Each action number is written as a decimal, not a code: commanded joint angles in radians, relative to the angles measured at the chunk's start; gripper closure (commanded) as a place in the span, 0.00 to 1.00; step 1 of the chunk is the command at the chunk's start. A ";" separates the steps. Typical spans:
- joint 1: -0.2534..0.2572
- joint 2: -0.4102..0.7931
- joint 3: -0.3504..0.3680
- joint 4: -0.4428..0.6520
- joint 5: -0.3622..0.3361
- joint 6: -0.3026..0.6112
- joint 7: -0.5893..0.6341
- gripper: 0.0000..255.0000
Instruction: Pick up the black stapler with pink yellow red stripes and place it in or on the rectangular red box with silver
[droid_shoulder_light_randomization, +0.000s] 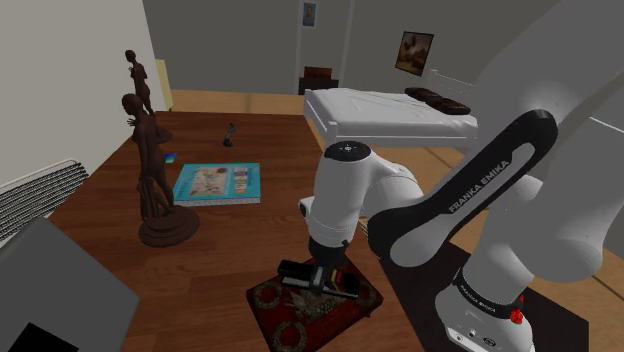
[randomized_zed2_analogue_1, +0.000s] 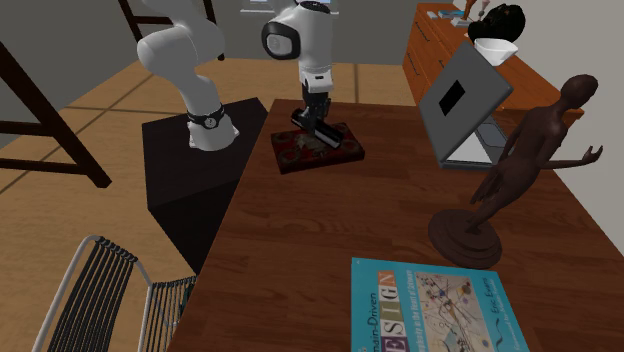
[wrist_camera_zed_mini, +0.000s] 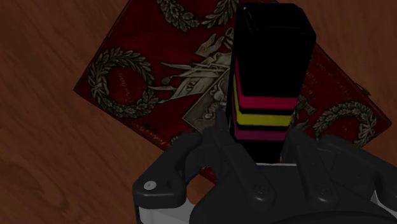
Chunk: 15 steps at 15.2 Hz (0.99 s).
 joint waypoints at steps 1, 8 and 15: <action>-0.007 0.032 0.006 -0.004 -0.017 0.035 0.013 1.00; -0.011 0.049 0.008 -0.006 -0.027 0.054 0.021 1.00; -0.011 0.049 0.008 -0.006 -0.027 0.054 0.021 0.00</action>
